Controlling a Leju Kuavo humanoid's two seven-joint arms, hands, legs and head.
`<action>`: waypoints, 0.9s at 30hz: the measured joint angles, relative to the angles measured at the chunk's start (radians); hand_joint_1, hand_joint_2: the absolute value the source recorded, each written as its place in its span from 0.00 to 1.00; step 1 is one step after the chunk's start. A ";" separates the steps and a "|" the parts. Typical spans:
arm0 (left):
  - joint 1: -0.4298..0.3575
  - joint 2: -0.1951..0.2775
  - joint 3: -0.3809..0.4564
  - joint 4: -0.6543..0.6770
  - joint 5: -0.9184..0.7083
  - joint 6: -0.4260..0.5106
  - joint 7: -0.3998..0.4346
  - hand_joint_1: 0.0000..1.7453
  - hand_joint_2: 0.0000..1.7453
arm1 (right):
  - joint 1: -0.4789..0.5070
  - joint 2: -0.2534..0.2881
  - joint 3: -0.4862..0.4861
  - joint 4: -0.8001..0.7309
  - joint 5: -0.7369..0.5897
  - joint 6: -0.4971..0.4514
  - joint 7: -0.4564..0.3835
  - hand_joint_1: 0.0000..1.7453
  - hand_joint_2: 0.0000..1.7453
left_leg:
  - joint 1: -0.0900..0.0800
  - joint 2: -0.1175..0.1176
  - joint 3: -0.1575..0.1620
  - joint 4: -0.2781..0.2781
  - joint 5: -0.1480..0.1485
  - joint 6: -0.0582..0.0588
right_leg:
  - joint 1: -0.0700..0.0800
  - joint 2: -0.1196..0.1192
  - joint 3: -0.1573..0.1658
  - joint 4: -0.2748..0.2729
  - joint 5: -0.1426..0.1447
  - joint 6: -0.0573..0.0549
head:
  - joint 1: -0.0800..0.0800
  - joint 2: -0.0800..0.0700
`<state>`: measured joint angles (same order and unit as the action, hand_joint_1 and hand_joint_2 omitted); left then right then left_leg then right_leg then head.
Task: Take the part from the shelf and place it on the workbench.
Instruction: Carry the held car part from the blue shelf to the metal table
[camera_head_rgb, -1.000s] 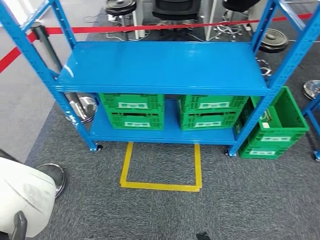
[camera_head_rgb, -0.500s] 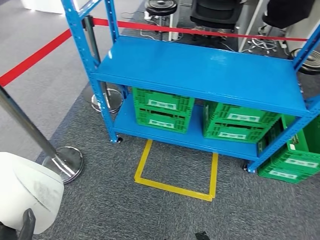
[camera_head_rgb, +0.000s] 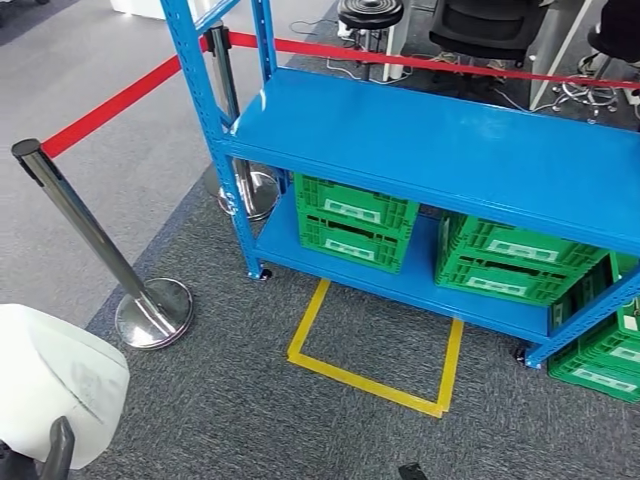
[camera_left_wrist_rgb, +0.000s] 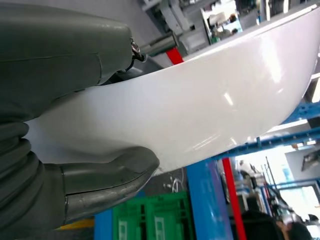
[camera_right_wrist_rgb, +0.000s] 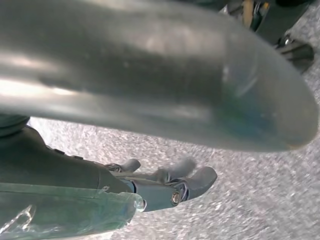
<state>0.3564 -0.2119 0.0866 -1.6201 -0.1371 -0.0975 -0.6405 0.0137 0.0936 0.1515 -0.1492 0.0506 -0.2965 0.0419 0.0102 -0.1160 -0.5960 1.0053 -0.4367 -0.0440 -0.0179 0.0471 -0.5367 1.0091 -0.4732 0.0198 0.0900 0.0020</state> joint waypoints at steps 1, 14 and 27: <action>0.001 0.002 -0.003 0.000 0.000 0.008 0.003 1.00 1.00 | 0.001 0.000 0.000 0.000 0.001 -0.009 -0.003 0.00 0.00 | -0.001 0.034 -0.039 0.081 -0.038 -0.004 | 0.002 -0.023 0.000 -0.001 0.001 -0.005 | -0.002 0.000; 0.016 0.014 -0.021 0.001 -0.025 0.092 0.026 1.00 1.00 | 0.001 -0.001 0.009 0.000 0.002 -0.055 -0.013 0.00 0.00 | -0.009 0.098 0.028 -0.034 0.012 0.046 | 0.015 -0.050 -0.110 0.269 -0.152 0.030 | 0.000 0.000; 0.019 0.016 -0.022 0.002 -0.015 0.095 0.027 1.00 1.00 | 0.001 0.002 0.017 0.001 0.000 -0.060 -0.016 0.00 0.00 | -0.009 0.070 -0.042 0.089 -0.052 -0.005 | 0.005 -0.038 -0.005 0.011 -0.002 -0.013 | -0.011 0.000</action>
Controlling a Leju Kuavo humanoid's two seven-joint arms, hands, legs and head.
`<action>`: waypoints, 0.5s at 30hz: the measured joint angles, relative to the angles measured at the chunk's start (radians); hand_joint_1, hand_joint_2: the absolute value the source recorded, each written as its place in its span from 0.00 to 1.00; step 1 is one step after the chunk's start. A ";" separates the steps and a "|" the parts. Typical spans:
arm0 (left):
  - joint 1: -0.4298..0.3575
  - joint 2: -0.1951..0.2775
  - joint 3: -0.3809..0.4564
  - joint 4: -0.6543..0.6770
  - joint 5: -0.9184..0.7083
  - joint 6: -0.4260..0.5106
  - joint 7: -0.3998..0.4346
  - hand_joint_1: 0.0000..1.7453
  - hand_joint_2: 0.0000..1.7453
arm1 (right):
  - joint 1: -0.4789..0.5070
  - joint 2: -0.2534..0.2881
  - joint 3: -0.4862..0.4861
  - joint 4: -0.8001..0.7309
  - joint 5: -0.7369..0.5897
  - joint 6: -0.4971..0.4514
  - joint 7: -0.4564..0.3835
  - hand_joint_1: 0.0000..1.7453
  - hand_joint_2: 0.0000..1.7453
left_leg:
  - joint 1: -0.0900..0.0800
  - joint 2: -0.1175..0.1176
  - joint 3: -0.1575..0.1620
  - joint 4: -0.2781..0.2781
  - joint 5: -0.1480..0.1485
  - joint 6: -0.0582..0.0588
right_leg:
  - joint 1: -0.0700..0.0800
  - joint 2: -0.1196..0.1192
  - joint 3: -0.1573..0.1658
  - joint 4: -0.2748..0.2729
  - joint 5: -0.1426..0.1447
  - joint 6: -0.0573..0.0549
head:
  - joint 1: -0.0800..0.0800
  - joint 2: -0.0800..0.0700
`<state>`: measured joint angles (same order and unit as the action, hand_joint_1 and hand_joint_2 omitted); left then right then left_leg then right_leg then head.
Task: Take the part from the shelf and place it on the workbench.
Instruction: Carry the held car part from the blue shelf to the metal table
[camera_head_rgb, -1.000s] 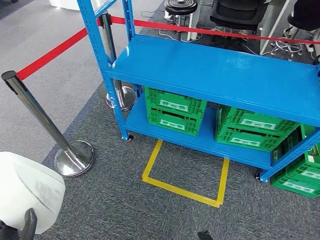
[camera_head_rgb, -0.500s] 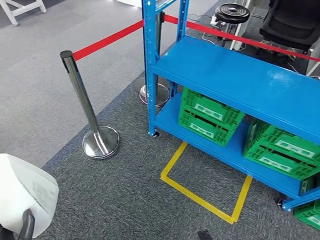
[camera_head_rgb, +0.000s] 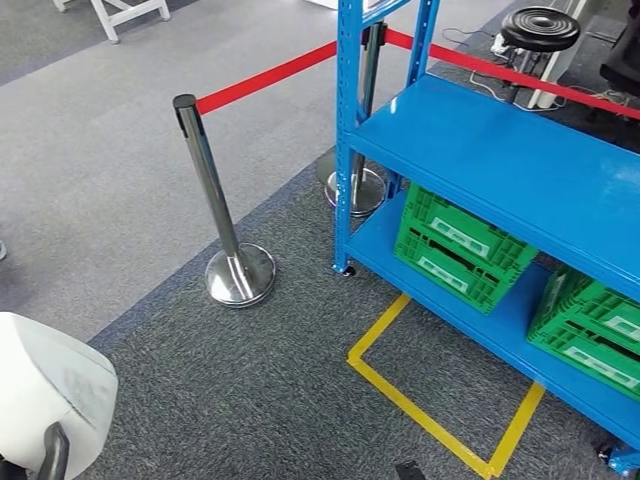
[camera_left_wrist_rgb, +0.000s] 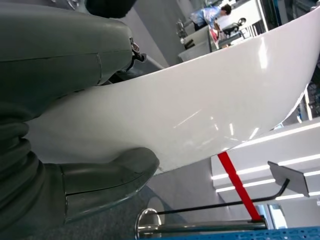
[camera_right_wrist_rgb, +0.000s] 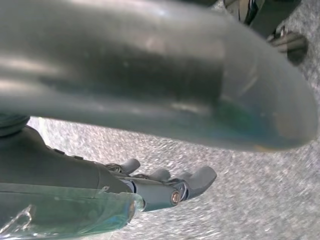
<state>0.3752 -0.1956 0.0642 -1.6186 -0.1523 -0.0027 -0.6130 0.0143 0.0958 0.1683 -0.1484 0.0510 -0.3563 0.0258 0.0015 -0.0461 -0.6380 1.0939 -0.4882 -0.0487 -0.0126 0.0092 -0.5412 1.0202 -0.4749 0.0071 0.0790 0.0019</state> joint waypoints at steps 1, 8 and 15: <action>-0.001 0.000 -0.001 0.000 0.000 0.000 0.000 1.00 1.00 | 0.001 0.000 0.000 0.000 0.000 -0.002 -0.001 0.00 0.00 | 0.000 0.020 -0.035 0.073 -0.036 -0.003 | 0.002 -0.014 -0.001 0.000 0.000 -0.003 | -0.002 0.000; 0.001 0.001 -0.002 0.000 0.009 -0.001 0.000 1.00 1.00 | 0.001 -0.001 0.000 0.000 0.000 -0.004 -0.003 0.00 0.00 | -0.011 0.097 0.054 -0.069 0.046 0.015 | 0.014 -0.099 0.003 0.002 -0.009 0.003 | -0.002 0.000; 0.003 0.003 -0.004 0.000 0.017 -0.004 0.000 1.00 1.00 | -0.003 -0.001 0.001 -0.001 0.000 -0.004 -0.003 0.00 0.00 | -0.006 0.052 0.074 -0.124 0.061 0.048 | 0.012 -0.044 -0.028 0.094 -0.077 0.036 | 0.006 0.000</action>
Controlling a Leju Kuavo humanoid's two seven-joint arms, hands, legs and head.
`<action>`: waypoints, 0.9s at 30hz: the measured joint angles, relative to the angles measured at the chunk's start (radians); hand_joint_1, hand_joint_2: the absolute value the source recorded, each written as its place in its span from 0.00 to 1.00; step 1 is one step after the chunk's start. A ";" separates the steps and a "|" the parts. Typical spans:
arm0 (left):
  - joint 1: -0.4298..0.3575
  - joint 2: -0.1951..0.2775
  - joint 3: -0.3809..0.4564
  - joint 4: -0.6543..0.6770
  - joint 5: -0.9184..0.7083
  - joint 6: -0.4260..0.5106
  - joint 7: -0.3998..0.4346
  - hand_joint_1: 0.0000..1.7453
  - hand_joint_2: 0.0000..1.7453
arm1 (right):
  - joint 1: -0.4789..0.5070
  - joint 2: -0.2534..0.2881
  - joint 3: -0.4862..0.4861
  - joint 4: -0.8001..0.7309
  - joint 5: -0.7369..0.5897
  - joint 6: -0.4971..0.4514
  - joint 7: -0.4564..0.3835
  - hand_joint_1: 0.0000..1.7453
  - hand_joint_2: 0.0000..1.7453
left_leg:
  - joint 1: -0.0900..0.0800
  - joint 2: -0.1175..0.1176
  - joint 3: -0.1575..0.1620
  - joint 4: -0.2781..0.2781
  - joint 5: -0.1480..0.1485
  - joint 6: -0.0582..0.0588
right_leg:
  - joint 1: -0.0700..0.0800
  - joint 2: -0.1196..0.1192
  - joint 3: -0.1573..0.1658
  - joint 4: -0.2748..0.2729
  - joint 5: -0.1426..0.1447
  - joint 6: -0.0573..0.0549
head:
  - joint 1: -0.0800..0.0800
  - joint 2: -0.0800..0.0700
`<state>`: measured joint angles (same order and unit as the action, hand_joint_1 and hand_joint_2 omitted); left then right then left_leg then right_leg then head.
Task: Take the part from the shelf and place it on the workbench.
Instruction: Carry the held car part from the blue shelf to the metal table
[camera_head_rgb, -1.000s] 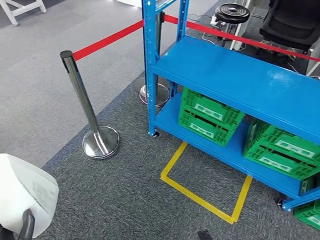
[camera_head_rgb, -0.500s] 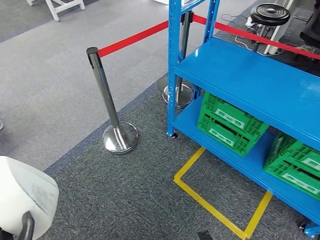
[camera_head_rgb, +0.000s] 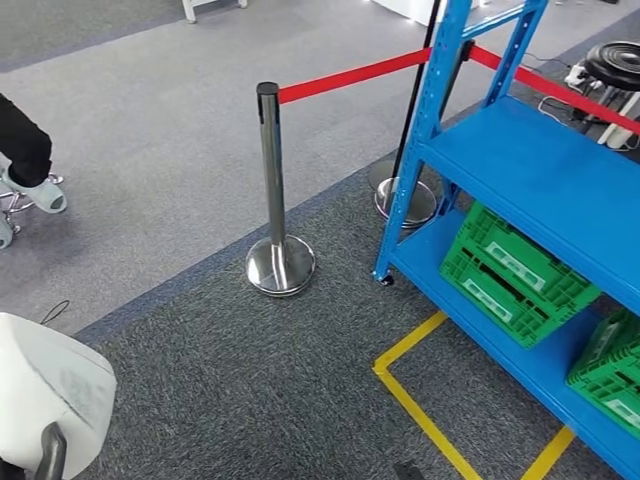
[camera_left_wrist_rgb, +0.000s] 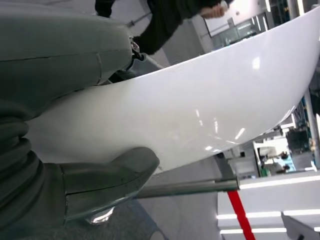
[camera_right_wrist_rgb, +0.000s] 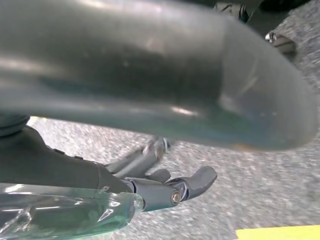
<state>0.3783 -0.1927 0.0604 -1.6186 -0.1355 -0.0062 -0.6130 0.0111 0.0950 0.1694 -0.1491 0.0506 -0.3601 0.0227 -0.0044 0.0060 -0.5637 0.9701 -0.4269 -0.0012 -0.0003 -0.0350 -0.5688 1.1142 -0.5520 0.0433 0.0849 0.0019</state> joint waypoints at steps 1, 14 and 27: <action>-0.001 0.000 0.000 0.000 0.001 0.000 0.000 1.00 1.00 | 0.001 0.000 0.000 0.000 0.000 0.000 0.001 0.00 0.00 | 0.001 -0.011 0.000 0.000 0.000 0.003 | -0.001 0.022 -0.034 0.070 -0.034 0.002 | 0.001 0.000; 0.001 0.000 -0.001 0.001 0.016 -0.003 0.000 1.00 1.00 | 0.004 0.001 0.003 0.001 -0.003 0.000 -0.003 0.00 0.00 | 0.008 -0.107 -0.034 0.041 -0.013 -0.043 | -0.015 0.079 0.028 -0.089 0.075 -0.021 | -0.004 0.000; -0.003 0.001 -0.003 0.001 0.016 -0.003 0.000 1.00 1.00 | 0.002 0.000 0.004 0.001 -0.007 -0.004 -0.006 0.00 0.00 | -0.012 0.048 -0.005 0.013 -0.006 -0.014 | 0.004 -0.085 0.044 -0.095 0.057 -0.010 | -0.009 0.000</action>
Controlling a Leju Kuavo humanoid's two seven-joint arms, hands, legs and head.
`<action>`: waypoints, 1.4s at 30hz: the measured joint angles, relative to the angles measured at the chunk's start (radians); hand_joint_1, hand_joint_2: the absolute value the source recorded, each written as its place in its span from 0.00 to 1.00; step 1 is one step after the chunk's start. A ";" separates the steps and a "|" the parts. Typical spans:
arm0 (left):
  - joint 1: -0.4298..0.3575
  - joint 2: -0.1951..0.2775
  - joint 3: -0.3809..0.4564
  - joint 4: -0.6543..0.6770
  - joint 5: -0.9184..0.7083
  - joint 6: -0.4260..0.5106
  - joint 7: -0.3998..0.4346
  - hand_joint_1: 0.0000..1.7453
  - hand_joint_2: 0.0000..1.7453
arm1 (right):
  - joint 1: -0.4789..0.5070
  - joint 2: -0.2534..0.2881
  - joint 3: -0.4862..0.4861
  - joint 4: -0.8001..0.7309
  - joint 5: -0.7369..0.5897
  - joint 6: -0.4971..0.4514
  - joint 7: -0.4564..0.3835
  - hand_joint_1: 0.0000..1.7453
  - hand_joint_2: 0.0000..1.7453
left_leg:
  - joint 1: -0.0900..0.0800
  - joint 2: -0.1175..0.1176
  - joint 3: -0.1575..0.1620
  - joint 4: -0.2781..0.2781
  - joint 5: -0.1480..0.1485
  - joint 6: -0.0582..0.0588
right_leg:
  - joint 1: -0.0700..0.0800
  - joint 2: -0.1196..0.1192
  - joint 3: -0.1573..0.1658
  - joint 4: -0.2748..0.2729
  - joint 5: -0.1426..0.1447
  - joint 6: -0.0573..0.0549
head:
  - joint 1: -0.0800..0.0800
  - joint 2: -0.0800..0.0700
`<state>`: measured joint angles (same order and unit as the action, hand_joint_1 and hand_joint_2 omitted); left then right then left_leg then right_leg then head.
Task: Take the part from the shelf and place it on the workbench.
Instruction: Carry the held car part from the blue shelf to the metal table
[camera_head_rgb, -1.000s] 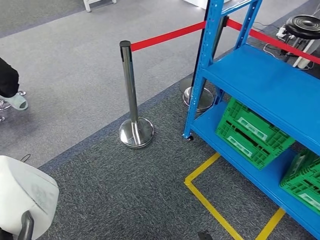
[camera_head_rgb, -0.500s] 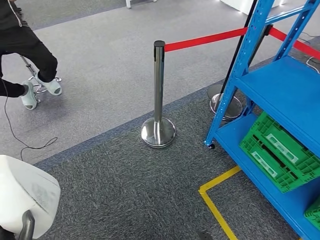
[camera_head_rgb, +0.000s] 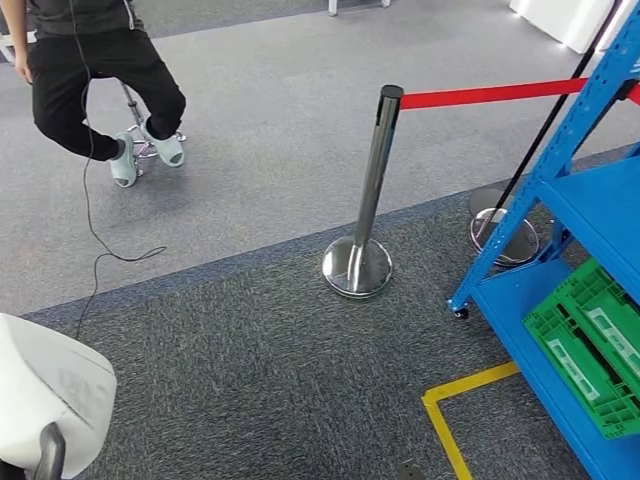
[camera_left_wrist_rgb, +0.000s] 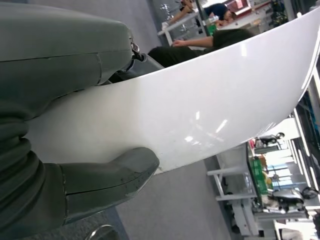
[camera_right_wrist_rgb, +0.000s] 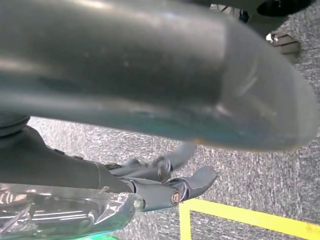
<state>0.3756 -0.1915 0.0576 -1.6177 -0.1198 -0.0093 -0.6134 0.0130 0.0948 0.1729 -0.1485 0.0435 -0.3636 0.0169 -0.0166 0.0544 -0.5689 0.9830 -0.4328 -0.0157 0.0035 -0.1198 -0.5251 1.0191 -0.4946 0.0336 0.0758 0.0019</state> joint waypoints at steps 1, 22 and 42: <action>0.002 0.000 0.000 0.000 0.000 0.000 0.000 1.00 1.00 | -0.001 0.000 0.000 0.000 0.000 0.000 0.000 0.00 0.00 | 0.002 -0.012 0.002 -0.004 0.002 0.005 | -0.001 0.001 0.002 0.001 -0.004 0.006 | 0.000 0.000; -0.021 -0.005 -0.015 0.021 0.017 -0.007 -0.005 1.00 1.00 | 0.006 -0.006 0.002 0.000 -0.020 0.007 0.018 0.00 0.00 | 0.017 -0.072 -0.147 0.275 -0.119 -0.033 | -0.009 0.097 -0.030 0.007 0.024 -0.029 | 0.003 0.000; -0.046 -0.011 -0.030 0.064 0.015 -0.001 -0.008 1.00 1.00 | 0.006 -0.011 0.002 0.000 -0.026 0.007 0.025 0.00 0.00 | 0.018 -0.138 0.005 0.000 0.006 0.015 | -0.015 0.158 -0.072 0.094 0.008 0.024 | 0.016 0.000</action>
<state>0.3299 -0.2022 0.0278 -1.5533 -0.1049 -0.0103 -0.6210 0.0186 0.0838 0.1747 -0.1485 0.0179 -0.3563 0.0418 0.0019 -0.0836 -0.5637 0.9830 -0.4264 -0.0008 -0.0117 0.0386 -0.5966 1.1136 -0.4865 0.0575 0.0916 0.0019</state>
